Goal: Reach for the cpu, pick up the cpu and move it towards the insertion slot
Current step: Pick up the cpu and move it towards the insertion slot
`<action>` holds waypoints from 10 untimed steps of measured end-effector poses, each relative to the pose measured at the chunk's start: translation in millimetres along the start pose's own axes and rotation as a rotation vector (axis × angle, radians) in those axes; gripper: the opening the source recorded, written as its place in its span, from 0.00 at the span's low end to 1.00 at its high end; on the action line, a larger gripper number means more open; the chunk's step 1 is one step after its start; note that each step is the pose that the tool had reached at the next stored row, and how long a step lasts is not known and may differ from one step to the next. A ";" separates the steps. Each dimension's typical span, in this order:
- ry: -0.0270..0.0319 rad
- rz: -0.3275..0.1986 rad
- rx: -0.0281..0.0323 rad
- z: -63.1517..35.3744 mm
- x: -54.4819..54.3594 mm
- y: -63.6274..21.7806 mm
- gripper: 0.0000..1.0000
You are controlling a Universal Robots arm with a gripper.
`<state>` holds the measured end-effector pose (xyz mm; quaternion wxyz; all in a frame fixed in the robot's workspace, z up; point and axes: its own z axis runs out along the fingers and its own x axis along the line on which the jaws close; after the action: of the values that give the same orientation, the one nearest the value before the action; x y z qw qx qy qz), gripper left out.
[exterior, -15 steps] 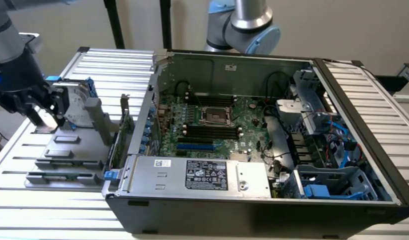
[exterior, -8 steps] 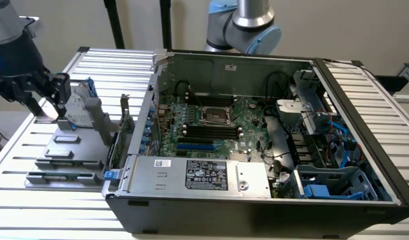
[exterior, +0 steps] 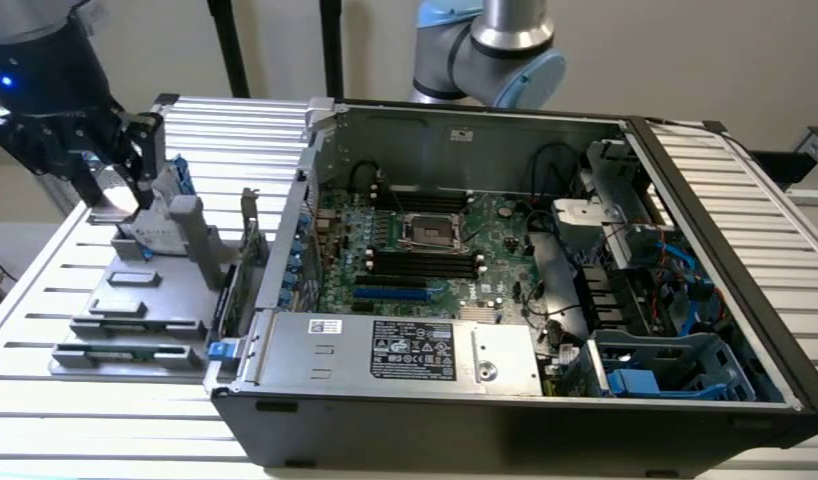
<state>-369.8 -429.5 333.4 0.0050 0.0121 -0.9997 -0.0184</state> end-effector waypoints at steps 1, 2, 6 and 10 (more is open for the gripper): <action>-0.0001 0.000 -0.0014 -4.7 -4.6 -0.1 0.55; -0.0002 0.000 -0.0028 -9.2 -9.1 -0.1 0.55; 0.0003 0.000 -0.0079 -27.6 -27.1 -0.3 0.55; 0.0009 -0.001 -0.0110 -36.9 -45.4 -0.9 0.55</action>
<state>-324.0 -430.6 369.9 0.0055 0.0124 -0.9996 -0.0239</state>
